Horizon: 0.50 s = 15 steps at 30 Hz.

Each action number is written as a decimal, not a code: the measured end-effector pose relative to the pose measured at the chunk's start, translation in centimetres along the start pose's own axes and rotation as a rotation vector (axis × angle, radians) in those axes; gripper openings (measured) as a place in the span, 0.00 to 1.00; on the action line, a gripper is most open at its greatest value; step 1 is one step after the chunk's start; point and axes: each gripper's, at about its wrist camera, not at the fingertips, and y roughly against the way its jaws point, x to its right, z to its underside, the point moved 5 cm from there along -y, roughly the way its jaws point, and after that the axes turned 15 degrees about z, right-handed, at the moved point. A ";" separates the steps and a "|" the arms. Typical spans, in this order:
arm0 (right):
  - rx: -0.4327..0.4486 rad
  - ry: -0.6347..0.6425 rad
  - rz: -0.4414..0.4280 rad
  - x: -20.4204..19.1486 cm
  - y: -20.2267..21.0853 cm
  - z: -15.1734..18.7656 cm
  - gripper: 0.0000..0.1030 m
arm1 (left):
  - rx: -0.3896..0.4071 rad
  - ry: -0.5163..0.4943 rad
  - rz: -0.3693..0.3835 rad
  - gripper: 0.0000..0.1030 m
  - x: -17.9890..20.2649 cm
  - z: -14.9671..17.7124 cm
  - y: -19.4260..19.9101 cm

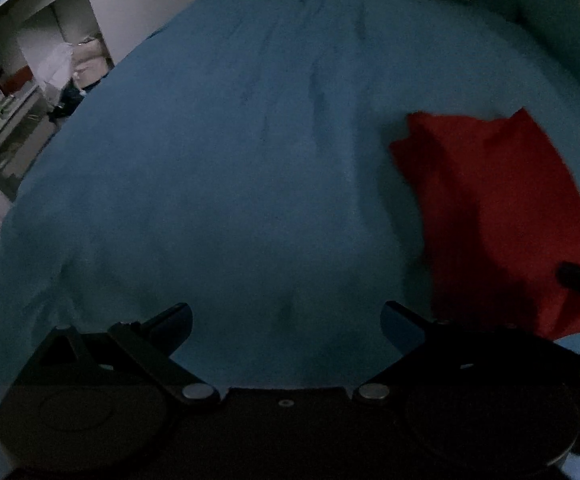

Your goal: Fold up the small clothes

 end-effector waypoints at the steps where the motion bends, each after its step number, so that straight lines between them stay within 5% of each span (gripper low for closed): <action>1: 0.007 0.006 0.039 0.7 1.5 0.5 0.86 | 0.001 0.006 0.020 0.99 0.4 -0.1 0.2; 5: -0.033 0.043 0.259 4.5 4.4 2.9 0.86 | -0.010 0.022 0.109 0.99 2.6 0.1 -0.1; 9: -0.142 0.077 0.357 7.4 3.4 6.4 0.83 | -0.020 -0.013 0.123 0.99 5.2 0.6 -1.5; 11: -0.177 0.069 0.381 8.4 2.4 7.3 0.75 | -0.013 -0.020 0.136 0.99 6.0 0.5 -2.1; 15: -0.183 -0.025 0.431 10.3 0.9 6.9 0.38 | -0.004 -0.041 0.135 0.99 7.2 0.1 -2.8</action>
